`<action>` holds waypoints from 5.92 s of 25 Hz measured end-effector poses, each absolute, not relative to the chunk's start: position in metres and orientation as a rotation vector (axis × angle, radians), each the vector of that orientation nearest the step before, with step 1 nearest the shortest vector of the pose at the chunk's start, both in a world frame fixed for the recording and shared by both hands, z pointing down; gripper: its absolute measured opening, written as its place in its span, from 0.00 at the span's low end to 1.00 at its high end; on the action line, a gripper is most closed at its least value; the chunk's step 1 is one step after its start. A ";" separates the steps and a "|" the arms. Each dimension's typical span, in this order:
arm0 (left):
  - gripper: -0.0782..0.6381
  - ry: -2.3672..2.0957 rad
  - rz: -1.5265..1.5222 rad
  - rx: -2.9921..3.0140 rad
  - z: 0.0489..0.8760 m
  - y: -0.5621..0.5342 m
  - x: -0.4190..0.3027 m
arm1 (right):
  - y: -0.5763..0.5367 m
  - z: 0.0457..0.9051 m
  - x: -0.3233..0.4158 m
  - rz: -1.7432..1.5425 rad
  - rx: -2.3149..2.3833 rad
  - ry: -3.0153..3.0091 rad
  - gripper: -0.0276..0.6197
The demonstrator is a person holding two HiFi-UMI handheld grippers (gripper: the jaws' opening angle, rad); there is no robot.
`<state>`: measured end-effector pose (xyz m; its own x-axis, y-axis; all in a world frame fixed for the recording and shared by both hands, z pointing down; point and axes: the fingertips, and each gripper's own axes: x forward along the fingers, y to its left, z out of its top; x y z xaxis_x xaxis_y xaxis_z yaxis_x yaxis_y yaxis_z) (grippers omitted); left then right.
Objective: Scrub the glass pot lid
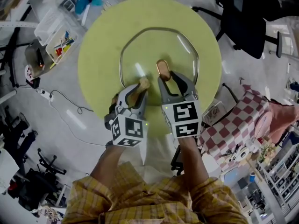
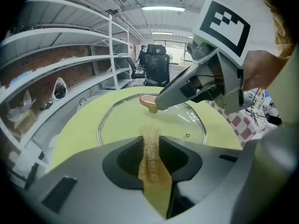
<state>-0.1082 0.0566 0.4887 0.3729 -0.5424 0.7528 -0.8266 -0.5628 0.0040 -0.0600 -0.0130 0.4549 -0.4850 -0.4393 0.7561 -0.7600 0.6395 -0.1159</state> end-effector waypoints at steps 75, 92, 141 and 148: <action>0.26 -1.179 1.021 2.214 0.494 -0.042 -0.147 | -0.017 0.463 -0.060 0.642 0.940 -2.139 0.28; 0.26 -1.139 1.035 2.234 0.494 -0.068 -0.140 | -0.019 0.463 -0.061 0.646 0.939 -2.136 0.27; 0.25 -1.024 1.085 2.344 0.496 -0.140 -0.086 | -0.022 0.465 -0.055 0.627 0.897 -2.141 0.28; 0.25 -0.974 1.089 2.368 0.495 -0.139 -0.071 | -0.021 0.465 -0.054 0.627 0.885 -2.144 0.28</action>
<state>-0.0707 -0.1391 0.4946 0.4662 -0.4390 0.7681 -0.7145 -0.6988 0.0342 -0.0541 -0.0207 0.4652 -0.5034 -0.3960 0.7680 -0.7475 0.6454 -0.1571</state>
